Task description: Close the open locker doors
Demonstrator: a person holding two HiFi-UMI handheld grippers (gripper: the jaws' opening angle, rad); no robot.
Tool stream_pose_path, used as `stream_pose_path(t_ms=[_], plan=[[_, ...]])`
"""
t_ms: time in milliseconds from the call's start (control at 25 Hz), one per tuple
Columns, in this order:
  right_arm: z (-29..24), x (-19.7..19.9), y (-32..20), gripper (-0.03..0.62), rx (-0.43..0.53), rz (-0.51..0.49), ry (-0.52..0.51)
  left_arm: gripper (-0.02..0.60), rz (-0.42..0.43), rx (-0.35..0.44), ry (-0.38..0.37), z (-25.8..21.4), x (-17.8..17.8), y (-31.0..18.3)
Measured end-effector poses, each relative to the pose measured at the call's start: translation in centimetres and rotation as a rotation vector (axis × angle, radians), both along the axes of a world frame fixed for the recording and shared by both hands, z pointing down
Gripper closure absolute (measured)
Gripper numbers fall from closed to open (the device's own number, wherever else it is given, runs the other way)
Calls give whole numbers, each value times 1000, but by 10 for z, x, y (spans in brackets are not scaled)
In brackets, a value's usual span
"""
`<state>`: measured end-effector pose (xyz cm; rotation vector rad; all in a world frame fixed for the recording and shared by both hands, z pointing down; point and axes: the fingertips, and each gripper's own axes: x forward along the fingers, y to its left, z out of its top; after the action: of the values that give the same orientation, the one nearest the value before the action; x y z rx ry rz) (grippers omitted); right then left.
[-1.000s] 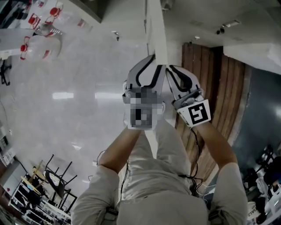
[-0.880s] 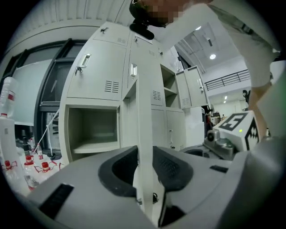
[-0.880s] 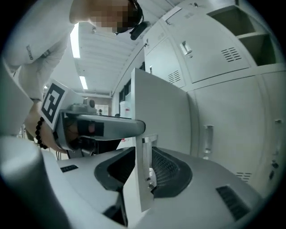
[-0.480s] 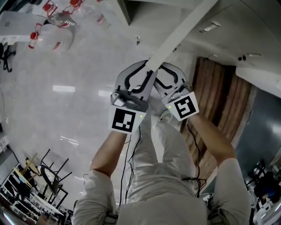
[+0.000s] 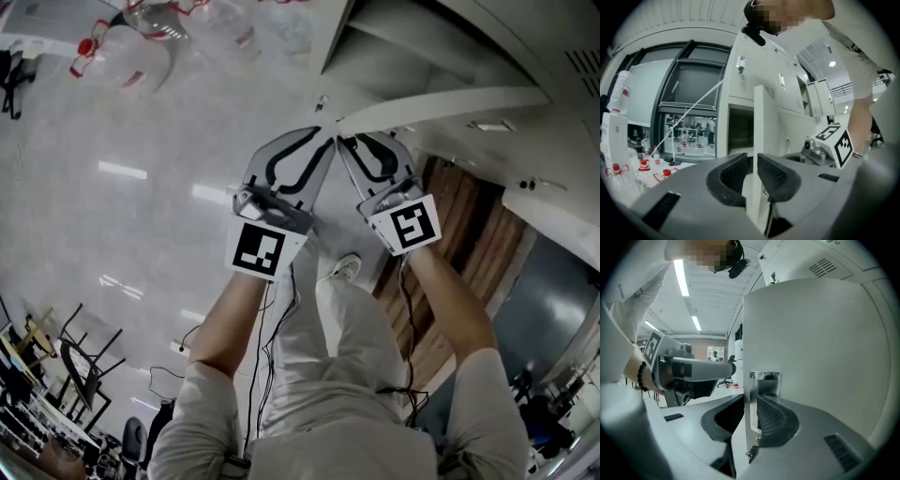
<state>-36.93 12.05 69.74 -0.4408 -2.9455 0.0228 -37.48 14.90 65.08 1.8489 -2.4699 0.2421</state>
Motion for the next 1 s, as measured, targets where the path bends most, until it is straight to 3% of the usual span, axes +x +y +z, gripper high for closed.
stream_pose_path(t_ms=[160, 320, 680, 1000], plan=[[1, -33, -16, 546, 23, 14, -1, 546, -129, -15, 93, 43, -35, 17], [0, -62, -29, 553, 40, 84, -32, 563, -150, -30, 135, 74, -54, -1], [5, -113, -52, 559, 98, 211, -59, 577, -96, -13, 65, 99, -109, -78], [1, -124, -72, 566, 124, 315, -71, 577, -76, -18, 31, 98, -123, -102]])
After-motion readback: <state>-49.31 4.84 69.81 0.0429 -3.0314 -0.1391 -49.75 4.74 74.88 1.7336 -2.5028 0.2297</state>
